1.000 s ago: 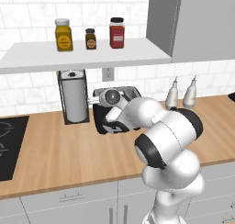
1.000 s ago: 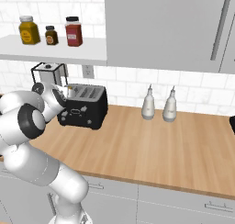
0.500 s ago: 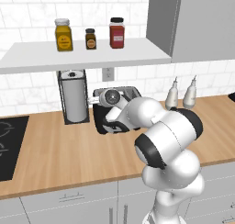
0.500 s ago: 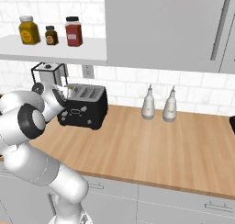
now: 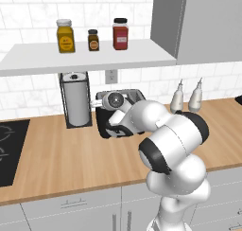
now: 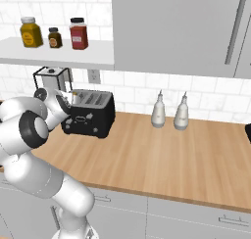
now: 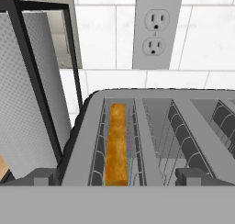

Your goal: Start the toaster. Once the lever pops up, take the bread to the plate on the dining counter.

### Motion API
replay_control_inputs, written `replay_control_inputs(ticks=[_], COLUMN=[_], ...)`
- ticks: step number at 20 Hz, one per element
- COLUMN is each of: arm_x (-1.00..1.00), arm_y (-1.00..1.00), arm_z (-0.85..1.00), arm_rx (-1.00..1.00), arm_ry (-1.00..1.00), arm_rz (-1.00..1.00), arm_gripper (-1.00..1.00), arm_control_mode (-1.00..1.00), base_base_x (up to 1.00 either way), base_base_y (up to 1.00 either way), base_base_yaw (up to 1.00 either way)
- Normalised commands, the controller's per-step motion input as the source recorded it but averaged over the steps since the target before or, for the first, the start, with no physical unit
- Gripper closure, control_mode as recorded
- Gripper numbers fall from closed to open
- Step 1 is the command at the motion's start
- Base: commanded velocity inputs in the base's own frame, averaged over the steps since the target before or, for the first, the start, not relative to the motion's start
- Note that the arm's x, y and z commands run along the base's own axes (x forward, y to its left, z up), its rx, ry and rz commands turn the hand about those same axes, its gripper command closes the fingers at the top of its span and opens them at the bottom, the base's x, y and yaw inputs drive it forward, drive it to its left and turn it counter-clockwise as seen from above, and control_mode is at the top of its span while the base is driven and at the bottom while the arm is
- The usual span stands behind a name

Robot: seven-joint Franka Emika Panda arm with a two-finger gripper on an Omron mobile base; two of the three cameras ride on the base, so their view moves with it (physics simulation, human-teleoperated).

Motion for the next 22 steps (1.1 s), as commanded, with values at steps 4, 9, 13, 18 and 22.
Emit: replay_control_inputs(ticks=[4, 9, 13, 18, 22], arm_x=[0.0, 0.0, 0.0, 0.0, 0.0], arm_y=[0.0, 0.0, 0.0, 0.0, 0.0], arm_z=[0.0, 0.0, 0.0, 0.0, 0.0], arm_rx=[0.0, 0.0, 0.0, 0.0, 0.0], arm_ry=[0.0, 0.0, 0.0, 0.0, 0.0], arm_rz=[0.0, 0.0, 0.0, 0.0, 0.0], arm_gripper=[-1.0, -1.0, -1.0, -1.0, -1.0], arm_control_mode=[-1.0, -1.0, -1.0, -1.0, -1.0], base_base_x=[0.0, 0.0, 0.0, 0.0, 0.0], base_base_y=[0.0, 0.0, 0.0, 0.0, 0.0], base_base_yaw=[0.0, 0.0, 0.0, 0.0, 0.0])
